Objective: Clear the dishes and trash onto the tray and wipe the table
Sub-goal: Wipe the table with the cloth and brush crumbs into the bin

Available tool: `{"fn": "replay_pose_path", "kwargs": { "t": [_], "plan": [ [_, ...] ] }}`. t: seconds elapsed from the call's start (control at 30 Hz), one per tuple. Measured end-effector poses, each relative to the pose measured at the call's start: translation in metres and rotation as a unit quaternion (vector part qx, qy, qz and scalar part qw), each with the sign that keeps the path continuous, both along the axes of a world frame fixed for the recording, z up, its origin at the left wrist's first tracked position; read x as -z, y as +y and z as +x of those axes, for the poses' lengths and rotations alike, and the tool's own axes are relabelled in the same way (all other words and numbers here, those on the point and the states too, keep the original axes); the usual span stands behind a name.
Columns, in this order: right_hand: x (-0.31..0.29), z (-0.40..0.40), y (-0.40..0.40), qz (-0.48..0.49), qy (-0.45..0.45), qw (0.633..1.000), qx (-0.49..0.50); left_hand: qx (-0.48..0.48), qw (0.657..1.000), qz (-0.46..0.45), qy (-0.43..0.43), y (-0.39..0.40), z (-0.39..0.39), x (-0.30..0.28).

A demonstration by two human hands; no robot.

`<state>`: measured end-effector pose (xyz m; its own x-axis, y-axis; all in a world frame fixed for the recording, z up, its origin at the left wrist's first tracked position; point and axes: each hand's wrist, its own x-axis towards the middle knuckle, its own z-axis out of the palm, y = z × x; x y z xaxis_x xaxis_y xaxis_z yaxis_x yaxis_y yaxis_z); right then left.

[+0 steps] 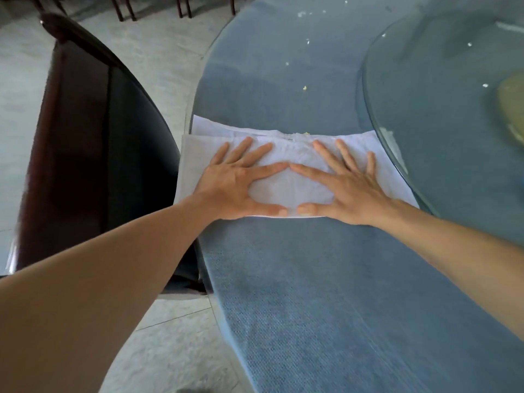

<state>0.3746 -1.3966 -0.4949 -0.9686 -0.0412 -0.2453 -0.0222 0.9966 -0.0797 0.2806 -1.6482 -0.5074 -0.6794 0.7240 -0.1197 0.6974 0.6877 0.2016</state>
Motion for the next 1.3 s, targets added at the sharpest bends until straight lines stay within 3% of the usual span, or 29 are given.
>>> {"fn": "replay_pose_path", "kwargs": {
  "t": [0.23, 0.4, 0.53, 0.7, 0.87, 1.3],
  "plan": [
    [0.004, -0.044, -0.008, -0.005, 0.027, 0.998, 0.058, 0.048, 0.999, 0.001, -0.008, 0.005, -0.072, -0.005],
    [0.004, -0.044, -0.01, 0.004, 0.029, 0.997, 0.065, 0.05, 0.999, -0.007, -0.008, 0.007, -0.077, -0.001],
    [-0.002, -0.048, -0.009, -0.006, 0.012, 0.998, 0.066, 0.015, 0.998, -0.018, -0.06, 0.014, -0.065, -0.008],
    [-0.002, -0.05, -0.006, -0.005, 0.018, 0.998, 0.057, -0.003, 1.0, -0.001, -0.004, 0.014, -0.057, 0.0],
    [-0.001, -0.056, -0.007, -0.005, 0.027, 0.997, 0.071, 0.003, 1.0, -0.006, -0.005, 0.019, -0.068, -0.001],
    [0.0, -0.14, -0.002, -0.017, 0.028, 0.987, 0.157, 0.069, 0.997, -0.016, 0.017, 0.045, -0.187, -0.004]
  ]
}}
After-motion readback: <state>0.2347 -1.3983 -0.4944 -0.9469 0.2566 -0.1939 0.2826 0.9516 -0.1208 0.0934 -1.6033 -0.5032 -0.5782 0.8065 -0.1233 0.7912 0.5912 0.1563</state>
